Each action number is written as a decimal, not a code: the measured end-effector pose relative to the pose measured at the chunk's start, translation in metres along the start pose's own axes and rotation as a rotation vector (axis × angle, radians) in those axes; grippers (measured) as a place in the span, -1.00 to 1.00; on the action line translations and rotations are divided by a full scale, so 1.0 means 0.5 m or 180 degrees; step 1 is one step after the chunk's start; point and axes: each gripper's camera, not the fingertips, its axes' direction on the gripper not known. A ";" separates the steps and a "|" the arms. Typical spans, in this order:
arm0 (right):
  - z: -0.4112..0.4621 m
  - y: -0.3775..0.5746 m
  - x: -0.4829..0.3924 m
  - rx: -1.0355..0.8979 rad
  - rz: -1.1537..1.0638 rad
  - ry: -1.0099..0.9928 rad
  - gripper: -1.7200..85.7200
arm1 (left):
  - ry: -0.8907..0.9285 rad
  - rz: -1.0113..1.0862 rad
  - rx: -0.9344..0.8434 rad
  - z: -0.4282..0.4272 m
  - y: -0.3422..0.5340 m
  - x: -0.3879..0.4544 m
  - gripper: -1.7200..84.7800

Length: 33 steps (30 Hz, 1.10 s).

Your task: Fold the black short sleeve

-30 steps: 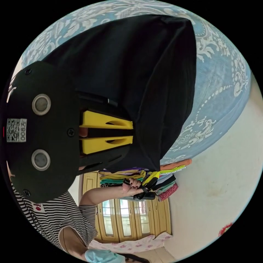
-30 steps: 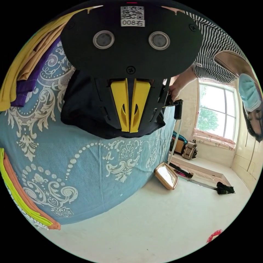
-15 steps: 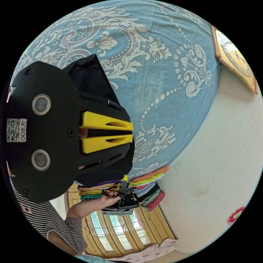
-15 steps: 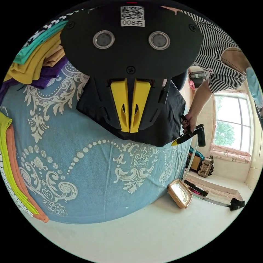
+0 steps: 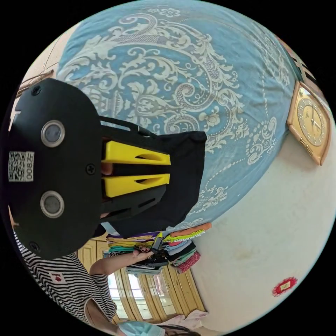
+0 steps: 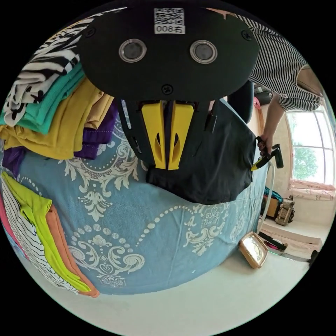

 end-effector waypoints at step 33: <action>-0.020 0.462 -0.023 -0.0488 0.0068 -0.0358 -0.95 | -0.0022 -0.0249 -0.0466 -0.197 0.262 -0.069 -0.93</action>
